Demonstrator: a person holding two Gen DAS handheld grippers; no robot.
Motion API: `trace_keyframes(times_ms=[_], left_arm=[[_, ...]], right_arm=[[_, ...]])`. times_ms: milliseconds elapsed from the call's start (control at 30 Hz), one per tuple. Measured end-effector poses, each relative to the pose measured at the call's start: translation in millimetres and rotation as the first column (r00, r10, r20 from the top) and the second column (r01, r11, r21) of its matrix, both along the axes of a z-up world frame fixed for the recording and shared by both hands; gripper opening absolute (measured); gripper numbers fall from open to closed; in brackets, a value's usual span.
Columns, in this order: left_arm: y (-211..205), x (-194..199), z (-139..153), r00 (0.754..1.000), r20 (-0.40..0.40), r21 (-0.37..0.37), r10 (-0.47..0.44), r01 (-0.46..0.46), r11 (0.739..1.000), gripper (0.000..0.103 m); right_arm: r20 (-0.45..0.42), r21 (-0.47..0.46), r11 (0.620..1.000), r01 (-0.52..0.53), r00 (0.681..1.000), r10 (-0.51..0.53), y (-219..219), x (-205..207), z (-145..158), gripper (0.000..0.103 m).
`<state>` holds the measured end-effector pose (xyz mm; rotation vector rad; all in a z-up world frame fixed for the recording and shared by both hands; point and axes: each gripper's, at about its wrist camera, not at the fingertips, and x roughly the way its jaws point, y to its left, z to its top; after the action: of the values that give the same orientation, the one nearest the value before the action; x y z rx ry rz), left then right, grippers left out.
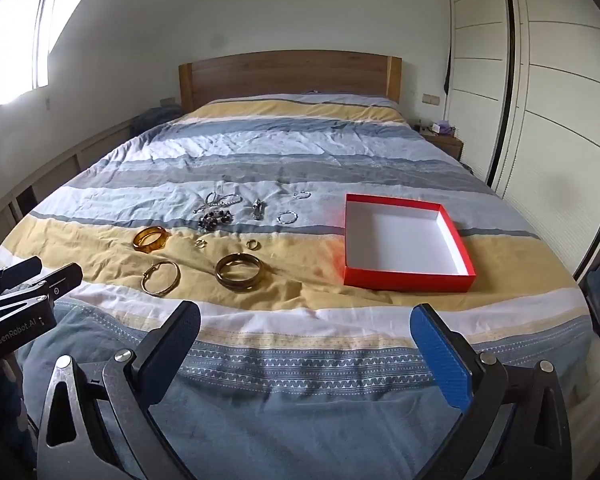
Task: Organize jewelry
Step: 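Move both grippers toward the jewelry laid out on the bed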
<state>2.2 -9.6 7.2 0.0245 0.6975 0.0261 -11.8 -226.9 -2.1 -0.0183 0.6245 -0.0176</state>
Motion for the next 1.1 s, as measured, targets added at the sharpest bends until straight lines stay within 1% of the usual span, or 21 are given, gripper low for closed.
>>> trace_keyframes(times_ms=[133, 300, 433, 633, 700, 833, 967, 1100], left_arm=[[1, 6, -7, 0.999, -0.041, -0.007, -0.01, 0.009, 1.0, 0.074], [2, 11, -13, 0.999, -0.046, 0.008, 0.003, -0.002, 1.0, 0.074], [10, 15, -17, 0.998, -0.059, 0.0, 0.021, -0.021, 1.0, 0.074], [23, 25, -23, 0.996, -0.074, 0.0, 0.058, -0.058, 0.998, 0.074], [26, 28, -25, 0.995, -0.076, 0.007, 0.067, -0.066, 0.998, 0.074], [32, 37, -31, 0.993, -0.084, 0.022, 0.089, -0.087, 0.996, 0.074], [40, 47, -38, 0.988, -0.102, 0.017, 0.111, -0.11, 0.994, 0.074], [46, 57, -42, 0.986, -0.115, 0.013, 0.123, -0.122, 0.992, 0.074]], right_arm=[[-0.016, -0.013, 1.0, -0.008, 1.0, 0.008, -1, 4, -1, 0.103], [-0.01, -0.024, 0.999, -0.023, 1.0, 0.023, 0, 6, -1, 0.103], [-0.009, 0.017, 0.999, -0.03, 1.0, 0.03, -5, 10, -3, 0.101], [-0.053, 0.074, 0.997, -0.033, 0.998, 0.037, -9, 24, -17, 0.09], [-0.065, 0.079, 0.996, -0.037, 0.997, 0.043, -7, 30, -21, 0.088], [-0.096, 0.087, 0.995, -0.057, 0.993, 0.065, 0, 44, -29, 0.082], [-0.123, 0.089, 0.993, -0.071, 0.989, 0.082, 4, 54, -35, 0.073], [-0.152, 0.094, 0.992, -0.079, 0.984, 0.093, 8, 67, -41, 0.069]])
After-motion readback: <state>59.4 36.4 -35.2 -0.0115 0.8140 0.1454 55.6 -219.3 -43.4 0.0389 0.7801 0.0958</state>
